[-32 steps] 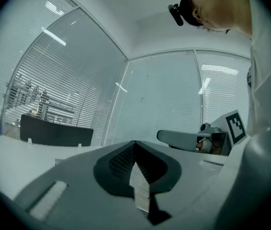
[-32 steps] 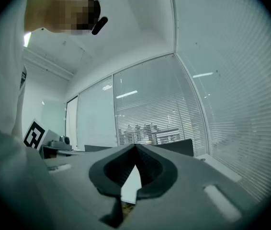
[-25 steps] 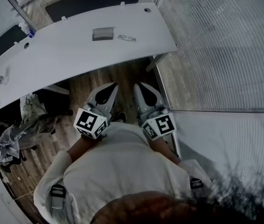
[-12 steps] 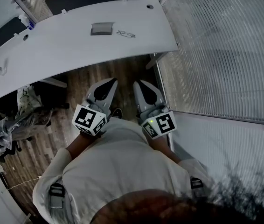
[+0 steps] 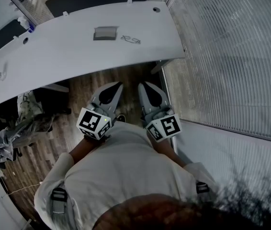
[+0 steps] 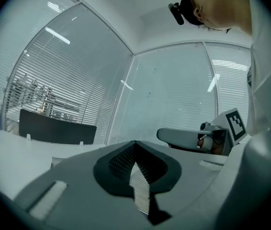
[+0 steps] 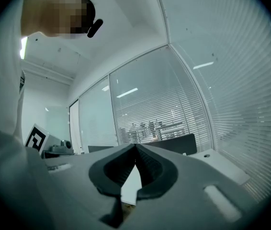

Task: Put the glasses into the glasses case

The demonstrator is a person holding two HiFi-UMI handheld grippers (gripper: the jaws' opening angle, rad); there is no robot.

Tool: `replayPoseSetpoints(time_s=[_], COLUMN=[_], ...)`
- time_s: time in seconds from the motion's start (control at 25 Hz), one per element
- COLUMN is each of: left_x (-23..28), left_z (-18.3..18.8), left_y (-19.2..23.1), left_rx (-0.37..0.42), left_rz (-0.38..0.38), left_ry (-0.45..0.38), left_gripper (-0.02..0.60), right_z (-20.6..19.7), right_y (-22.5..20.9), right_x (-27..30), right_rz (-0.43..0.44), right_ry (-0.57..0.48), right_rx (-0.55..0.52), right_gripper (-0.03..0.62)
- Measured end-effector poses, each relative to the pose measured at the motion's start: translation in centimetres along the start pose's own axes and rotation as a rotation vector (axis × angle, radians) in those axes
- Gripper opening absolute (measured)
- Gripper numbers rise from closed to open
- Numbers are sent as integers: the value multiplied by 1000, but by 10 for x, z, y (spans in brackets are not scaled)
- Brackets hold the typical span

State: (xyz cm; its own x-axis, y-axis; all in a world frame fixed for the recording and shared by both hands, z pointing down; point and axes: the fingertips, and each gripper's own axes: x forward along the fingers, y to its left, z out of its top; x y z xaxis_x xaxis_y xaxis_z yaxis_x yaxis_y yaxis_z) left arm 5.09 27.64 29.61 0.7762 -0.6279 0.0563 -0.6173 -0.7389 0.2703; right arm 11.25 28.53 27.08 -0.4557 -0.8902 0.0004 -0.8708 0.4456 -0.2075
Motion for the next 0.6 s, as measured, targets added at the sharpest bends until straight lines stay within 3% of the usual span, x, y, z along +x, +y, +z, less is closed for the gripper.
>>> replayPoseSetpoints(time_s=[0.6], left_x=[52], left_z=[53], left_y=[143], left_rx=[-20], left_rz=[23], left_ry=[-28], left_gripper=[2], right_z=[16], right_y=[-16], right_x=[157], right_rz=[35], right_ry=[32], right_rx=[-67], right_gripper=[3])
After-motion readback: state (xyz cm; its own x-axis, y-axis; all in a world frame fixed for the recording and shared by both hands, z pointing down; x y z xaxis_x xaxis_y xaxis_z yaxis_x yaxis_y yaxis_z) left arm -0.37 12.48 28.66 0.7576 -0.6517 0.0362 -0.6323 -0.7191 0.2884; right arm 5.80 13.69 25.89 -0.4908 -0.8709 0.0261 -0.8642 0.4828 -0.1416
